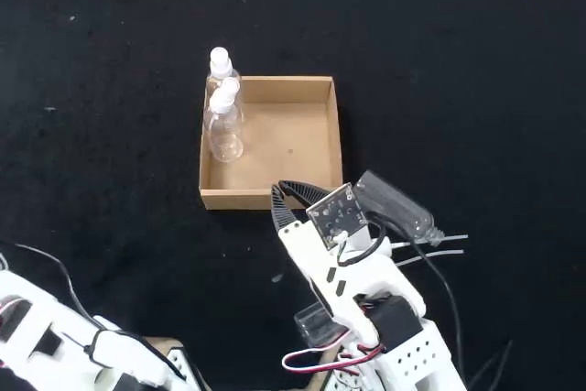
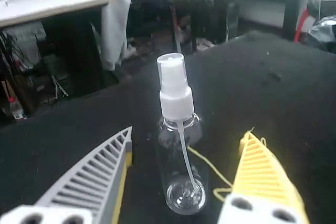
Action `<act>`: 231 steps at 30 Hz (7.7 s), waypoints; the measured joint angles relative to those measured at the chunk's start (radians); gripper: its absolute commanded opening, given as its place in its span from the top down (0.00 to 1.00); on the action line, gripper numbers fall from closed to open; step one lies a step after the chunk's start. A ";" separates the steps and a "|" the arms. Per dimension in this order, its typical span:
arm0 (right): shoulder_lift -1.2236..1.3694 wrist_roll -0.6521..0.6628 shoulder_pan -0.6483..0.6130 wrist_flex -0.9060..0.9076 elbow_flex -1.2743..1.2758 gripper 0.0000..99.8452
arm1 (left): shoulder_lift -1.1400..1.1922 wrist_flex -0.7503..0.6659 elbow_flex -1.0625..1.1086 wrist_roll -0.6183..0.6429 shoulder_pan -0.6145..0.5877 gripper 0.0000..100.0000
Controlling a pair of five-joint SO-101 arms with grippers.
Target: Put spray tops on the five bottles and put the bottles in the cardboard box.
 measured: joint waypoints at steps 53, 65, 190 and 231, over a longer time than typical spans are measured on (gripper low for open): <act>0.000 0.000 0.000 0.000 0.000 0.99 | 0.885 -0.482 -0.434 0.049 -0.011 0.76; 0.000 0.000 0.000 0.000 0.000 0.99 | 1.069 -0.543 -0.508 0.049 0.008 0.77; 0.000 -0.002 0.293 -0.046 0.000 0.99 | -0.672 0.445 0.141 0.092 1.402 0.96; 0.000 -0.002 0.293 -0.046 0.000 0.99 | -0.213 0.143 0.084 0.092 1.376 0.97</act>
